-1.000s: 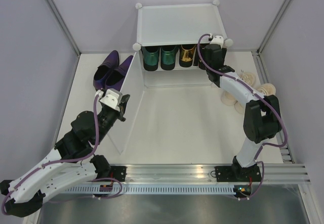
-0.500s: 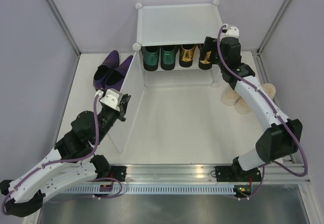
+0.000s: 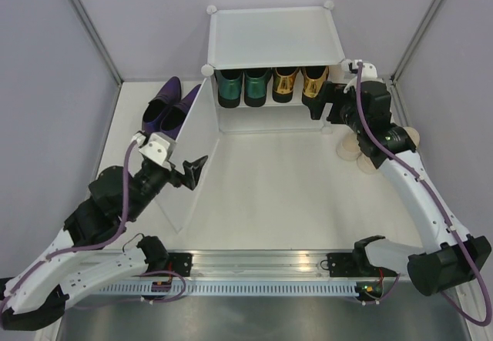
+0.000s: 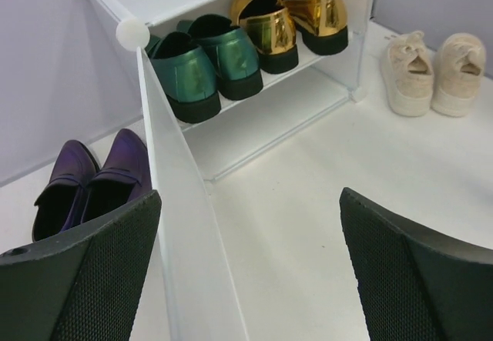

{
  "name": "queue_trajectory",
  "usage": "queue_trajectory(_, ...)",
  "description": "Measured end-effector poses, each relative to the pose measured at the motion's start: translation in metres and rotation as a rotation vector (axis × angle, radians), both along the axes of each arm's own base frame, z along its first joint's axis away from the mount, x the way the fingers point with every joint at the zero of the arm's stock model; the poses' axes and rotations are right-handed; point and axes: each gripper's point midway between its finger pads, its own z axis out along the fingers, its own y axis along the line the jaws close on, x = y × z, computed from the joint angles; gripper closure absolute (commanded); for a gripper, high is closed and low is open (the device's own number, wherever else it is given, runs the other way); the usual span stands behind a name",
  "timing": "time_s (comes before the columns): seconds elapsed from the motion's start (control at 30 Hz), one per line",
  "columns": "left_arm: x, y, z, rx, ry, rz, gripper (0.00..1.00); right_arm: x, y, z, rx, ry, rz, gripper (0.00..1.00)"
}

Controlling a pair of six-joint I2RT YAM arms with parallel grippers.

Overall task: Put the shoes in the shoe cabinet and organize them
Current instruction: Place the shoe in the shoe cabinet.

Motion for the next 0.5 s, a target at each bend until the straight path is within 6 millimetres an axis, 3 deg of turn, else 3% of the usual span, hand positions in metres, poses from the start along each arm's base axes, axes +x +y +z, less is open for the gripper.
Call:
queue_trajectory(0.13, -0.015, 0.008, 0.049, -0.090, -0.046, -0.040, 0.00, -0.013, 0.002, -0.013, 0.006, 0.024, 0.030, 0.02)
queue_trajectory(0.33, -0.035, 0.038, 0.144, -0.259, -0.174, -0.033, 0.00, -0.029, 0.005, -0.031, 0.017, 0.057, 0.068, 0.02)
queue_trajectory(0.43, -0.020, 0.055, 0.178, -0.282, -0.175, 0.108, 0.00, -0.040, 0.013, -0.039, 0.052, 0.055, 0.116, 0.02)
queue_trajectory(0.5, -0.002, 0.056, 0.203, -0.291, -0.174, 0.208, 0.00, -0.049, 0.019, -0.046, 0.080, 0.058, 0.155, 0.02)
